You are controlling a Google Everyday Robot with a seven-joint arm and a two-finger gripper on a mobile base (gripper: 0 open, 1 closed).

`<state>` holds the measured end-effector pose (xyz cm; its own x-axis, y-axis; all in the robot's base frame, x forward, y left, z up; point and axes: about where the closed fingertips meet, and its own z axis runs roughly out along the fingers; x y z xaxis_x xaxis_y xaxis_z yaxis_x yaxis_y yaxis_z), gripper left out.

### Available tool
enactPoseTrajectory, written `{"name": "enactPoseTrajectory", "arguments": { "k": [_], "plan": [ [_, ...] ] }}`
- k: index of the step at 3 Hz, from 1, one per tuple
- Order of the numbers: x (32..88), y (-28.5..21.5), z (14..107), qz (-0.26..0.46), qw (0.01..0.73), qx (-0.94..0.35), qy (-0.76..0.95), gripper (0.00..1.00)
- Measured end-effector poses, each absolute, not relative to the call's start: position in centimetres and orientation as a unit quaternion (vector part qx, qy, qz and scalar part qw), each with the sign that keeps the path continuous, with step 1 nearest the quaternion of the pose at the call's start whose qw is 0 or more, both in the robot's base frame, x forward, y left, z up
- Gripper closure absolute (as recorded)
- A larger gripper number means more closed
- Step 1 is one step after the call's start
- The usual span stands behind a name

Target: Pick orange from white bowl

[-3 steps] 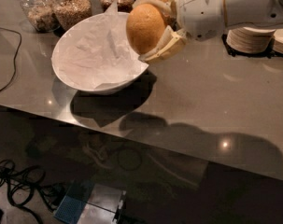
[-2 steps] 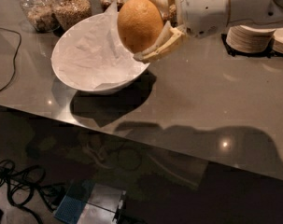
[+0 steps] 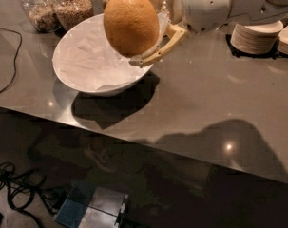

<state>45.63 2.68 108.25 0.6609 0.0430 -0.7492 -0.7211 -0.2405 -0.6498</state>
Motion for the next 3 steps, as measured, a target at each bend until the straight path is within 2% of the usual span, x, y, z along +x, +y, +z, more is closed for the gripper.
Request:
{"name": "enactPoseTrajectory", "arguments": {
  "k": [3],
  "plan": [
    [45.1, 2.1, 103.9, 0.351, 0.557, -0.708, 0.254, 1.0]
  ]
}}
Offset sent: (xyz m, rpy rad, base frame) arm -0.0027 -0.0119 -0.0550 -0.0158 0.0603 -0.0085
